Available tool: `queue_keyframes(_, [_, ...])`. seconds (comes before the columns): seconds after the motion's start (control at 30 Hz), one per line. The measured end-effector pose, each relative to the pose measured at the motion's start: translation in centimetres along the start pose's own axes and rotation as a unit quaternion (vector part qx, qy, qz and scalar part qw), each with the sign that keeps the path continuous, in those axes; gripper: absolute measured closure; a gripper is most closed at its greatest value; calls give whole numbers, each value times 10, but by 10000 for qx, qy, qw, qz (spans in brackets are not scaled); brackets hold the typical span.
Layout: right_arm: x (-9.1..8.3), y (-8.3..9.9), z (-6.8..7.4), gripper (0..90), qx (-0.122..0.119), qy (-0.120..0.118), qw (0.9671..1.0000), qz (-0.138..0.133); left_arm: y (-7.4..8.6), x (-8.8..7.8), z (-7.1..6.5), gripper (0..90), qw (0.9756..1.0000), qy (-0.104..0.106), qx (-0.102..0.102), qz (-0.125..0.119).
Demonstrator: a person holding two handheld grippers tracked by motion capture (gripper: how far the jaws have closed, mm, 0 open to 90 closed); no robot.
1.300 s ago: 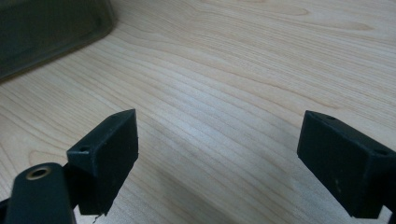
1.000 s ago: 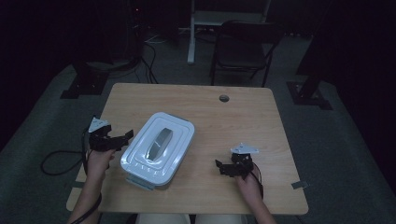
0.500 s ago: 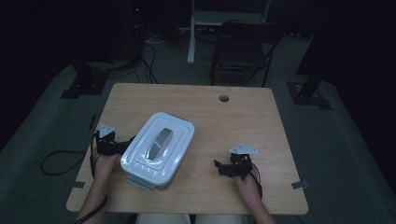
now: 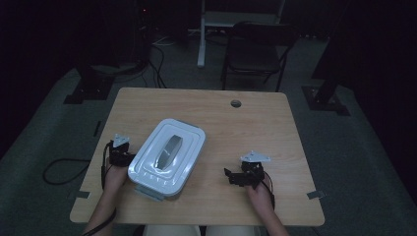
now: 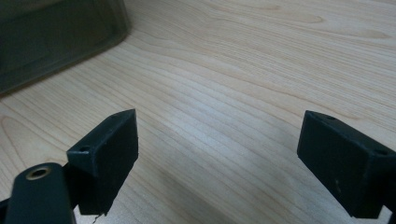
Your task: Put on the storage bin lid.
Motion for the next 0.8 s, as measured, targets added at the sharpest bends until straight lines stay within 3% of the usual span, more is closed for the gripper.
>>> queue_keyframes(0.2, [2,-1,5,125,-58,-142,9999,-11,2,-2,-11,13,9999,21,119,63])
queue_keyframes(0.53, [1,-5,4,125,-42,-89,9999,-77,4,-1,-37,13,9989,380,217,177])
queue_keyframes(0.8, [-4,-8,-3,125,-28,-4,9999,-143,3,-1,-62,13,9971,491,528,232])
Point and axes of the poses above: each handheld gripper's, and its own axes: x roughly forward along the jaws, y roughly out of its underside, z roughly to its left, the point moved 4 cm from there along x, roughly forward along the jaws, and after that the axes turned 5 degrees about -z, right-handed, at the moved point
